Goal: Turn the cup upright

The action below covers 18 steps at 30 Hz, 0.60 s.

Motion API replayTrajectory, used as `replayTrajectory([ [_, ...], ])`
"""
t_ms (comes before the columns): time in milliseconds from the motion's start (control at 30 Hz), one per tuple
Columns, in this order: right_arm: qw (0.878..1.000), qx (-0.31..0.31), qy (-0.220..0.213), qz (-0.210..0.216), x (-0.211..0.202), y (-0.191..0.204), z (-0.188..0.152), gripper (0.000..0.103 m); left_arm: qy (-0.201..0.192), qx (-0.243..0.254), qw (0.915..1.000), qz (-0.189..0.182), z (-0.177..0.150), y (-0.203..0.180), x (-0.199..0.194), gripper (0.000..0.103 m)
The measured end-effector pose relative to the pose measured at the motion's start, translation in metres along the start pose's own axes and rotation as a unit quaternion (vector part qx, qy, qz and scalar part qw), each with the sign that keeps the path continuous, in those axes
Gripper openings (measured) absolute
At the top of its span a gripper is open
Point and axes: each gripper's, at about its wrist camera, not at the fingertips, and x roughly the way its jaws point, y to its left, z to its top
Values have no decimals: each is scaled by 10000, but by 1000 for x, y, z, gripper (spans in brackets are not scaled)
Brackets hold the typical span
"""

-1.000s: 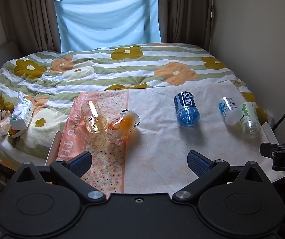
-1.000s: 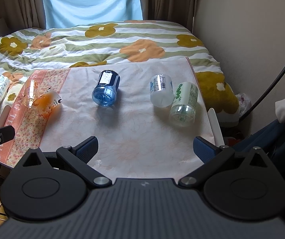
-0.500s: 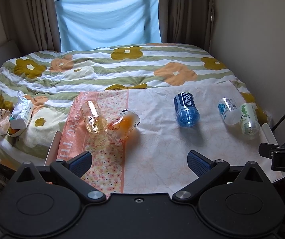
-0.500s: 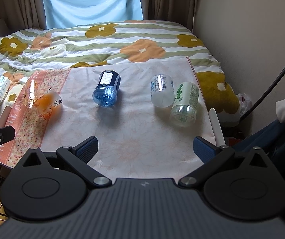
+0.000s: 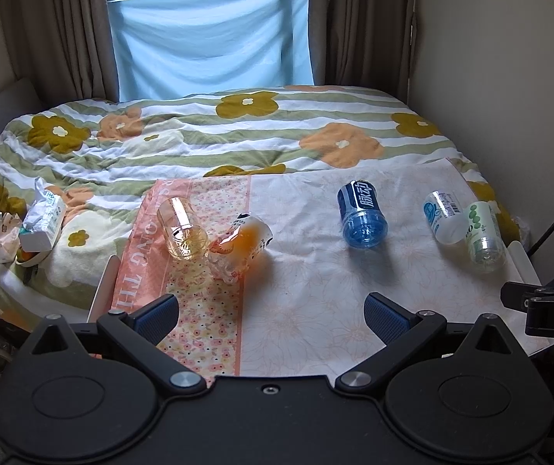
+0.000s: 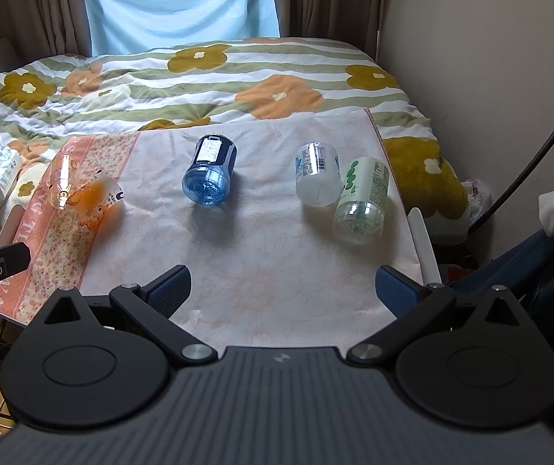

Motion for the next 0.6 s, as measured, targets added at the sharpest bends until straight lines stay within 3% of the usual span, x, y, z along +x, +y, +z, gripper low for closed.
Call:
replayTrajectory([
  [600,10000,8,-1,11,-1,0,0,103,2,-13,10000,-7,1,-2,-1,103],
])
